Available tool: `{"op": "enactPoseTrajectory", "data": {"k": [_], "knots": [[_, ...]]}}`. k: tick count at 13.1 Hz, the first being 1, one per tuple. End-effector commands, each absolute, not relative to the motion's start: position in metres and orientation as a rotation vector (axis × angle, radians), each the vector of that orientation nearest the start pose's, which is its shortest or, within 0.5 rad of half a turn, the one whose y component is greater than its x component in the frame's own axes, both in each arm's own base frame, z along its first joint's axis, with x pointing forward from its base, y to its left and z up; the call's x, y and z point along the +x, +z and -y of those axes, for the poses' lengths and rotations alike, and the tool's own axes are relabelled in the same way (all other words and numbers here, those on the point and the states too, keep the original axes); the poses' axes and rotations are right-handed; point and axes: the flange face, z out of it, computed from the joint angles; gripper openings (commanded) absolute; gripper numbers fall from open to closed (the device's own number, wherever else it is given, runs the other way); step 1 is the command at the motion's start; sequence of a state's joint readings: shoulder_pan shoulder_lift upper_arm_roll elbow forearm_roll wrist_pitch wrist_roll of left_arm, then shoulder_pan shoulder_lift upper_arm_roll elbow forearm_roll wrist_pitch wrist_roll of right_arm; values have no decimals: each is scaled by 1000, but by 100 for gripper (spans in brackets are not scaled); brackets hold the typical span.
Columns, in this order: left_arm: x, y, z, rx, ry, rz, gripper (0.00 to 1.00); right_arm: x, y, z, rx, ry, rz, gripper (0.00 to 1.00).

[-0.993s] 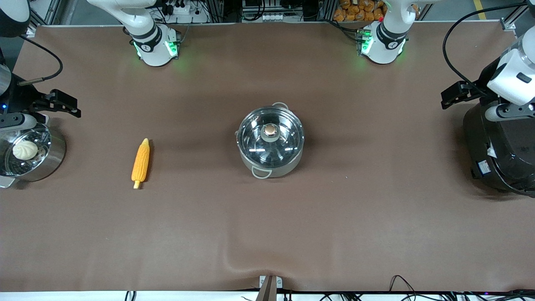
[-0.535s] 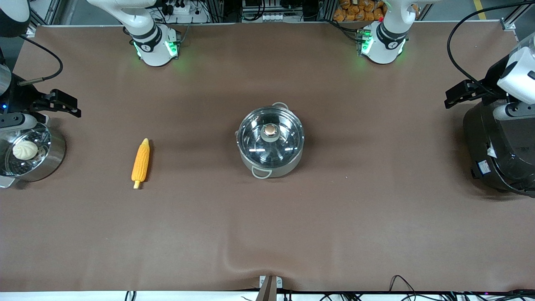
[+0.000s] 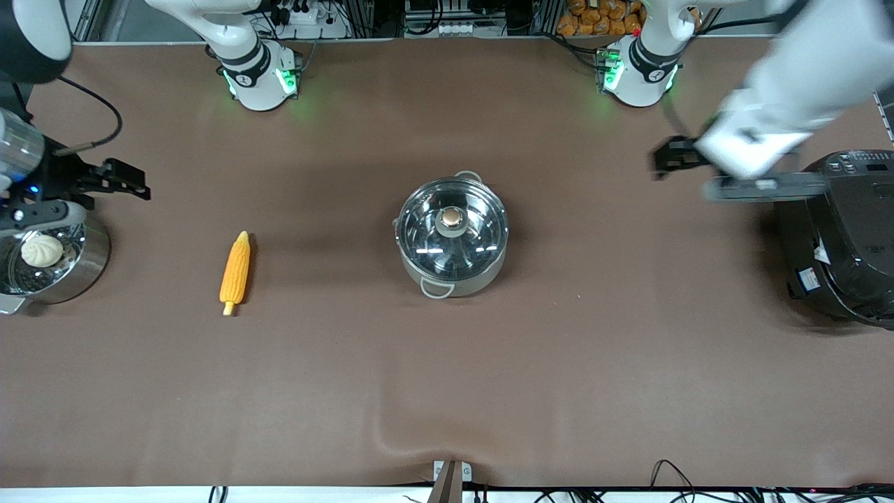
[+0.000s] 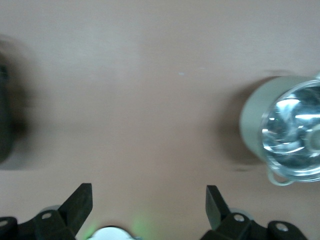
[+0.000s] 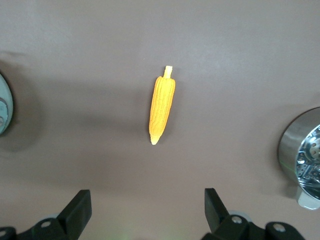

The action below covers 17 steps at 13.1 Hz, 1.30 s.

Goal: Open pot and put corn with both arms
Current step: 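Reach the left gripper to the lid knob while the right gripper reaches the corn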

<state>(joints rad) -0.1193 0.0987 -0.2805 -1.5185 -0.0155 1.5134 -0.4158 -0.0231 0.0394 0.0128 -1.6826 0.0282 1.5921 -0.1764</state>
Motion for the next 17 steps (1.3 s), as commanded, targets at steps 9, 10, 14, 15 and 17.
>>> {"op": "enactPoseTrajectory", "data": {"k": [9, 10, 14, 15, 17], "knots": [[516, 423, 501, -3154, 105, 439, 100, 557, 393, -20, -3080, 213, 311, 100], [517, 411, 506, -3149, 88, 453, 100, 558, 384, -25, -3083, 183, 324, 100], [502, 377, 524, -3094, 77, 403, 100, 552, 347, -52, -3083, 153, 396, 100], [502, 367, 526, -3084, 90, 402, 100, 553, 342, -52, -3083, 151, 396, 100], [496, 362, 531, -3080, 98, 387, 100, 548, 325, -57, -3086, 133, 418, 100]]}}
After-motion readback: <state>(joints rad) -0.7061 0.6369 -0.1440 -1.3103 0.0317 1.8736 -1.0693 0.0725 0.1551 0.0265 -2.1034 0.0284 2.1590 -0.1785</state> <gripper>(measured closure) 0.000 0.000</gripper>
